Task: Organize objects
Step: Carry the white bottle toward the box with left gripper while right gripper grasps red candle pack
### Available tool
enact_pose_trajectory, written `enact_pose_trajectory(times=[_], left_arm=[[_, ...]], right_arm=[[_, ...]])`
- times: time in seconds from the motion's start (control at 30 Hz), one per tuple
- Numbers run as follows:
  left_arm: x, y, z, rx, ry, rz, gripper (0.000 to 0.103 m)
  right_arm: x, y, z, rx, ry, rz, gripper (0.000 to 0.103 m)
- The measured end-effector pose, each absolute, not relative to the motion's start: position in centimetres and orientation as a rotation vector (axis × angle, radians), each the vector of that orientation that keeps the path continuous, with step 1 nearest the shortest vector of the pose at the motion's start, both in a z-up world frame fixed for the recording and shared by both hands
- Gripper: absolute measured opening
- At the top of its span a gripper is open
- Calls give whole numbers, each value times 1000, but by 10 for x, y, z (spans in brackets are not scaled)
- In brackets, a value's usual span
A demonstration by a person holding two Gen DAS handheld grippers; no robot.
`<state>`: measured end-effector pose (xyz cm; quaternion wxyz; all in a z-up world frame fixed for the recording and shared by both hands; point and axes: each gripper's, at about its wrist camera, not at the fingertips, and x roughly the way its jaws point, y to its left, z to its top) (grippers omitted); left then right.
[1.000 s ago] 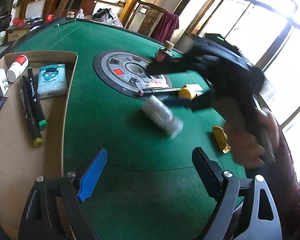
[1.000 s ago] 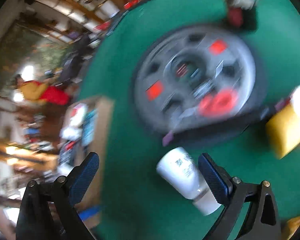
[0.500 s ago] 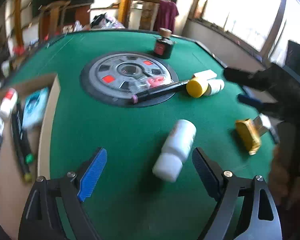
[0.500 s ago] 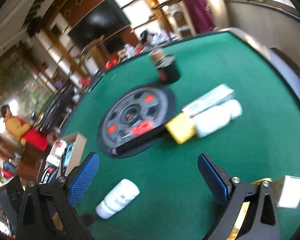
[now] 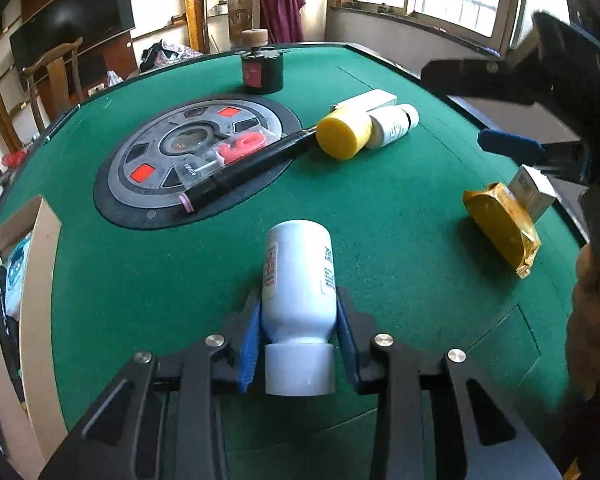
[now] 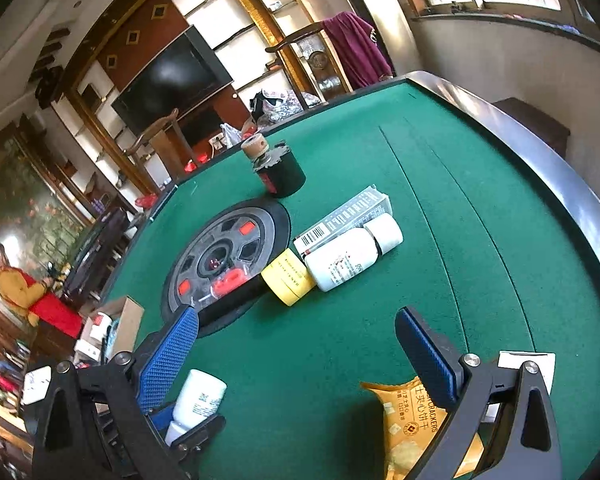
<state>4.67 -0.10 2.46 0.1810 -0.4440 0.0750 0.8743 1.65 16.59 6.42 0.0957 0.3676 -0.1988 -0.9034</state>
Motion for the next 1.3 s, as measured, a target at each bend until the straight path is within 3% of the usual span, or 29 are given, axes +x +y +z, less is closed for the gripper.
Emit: enact_pose_trajectory(times=[0.53,0.8,0.93,1.17,1.3], left_arm=[[98,-78,83,-1059,-191,2488,33],[124,-136,99,-963,-312,2549,33],[129,-174,93,-960,-396,2586,33],[139,-227,83,-988,-499,2634,33],[140,-238,78,-980,-532,2641,33]], right_arm=[[18,147,65,1108,-373,-2876,101],[20,100,132,874,-355,-2822,103],[-51,62,98,1326,-370,-2521,103],[-126,27,48,1621,-409,-2401,100],[-144,7,32,1773,-248,-2430,97]])
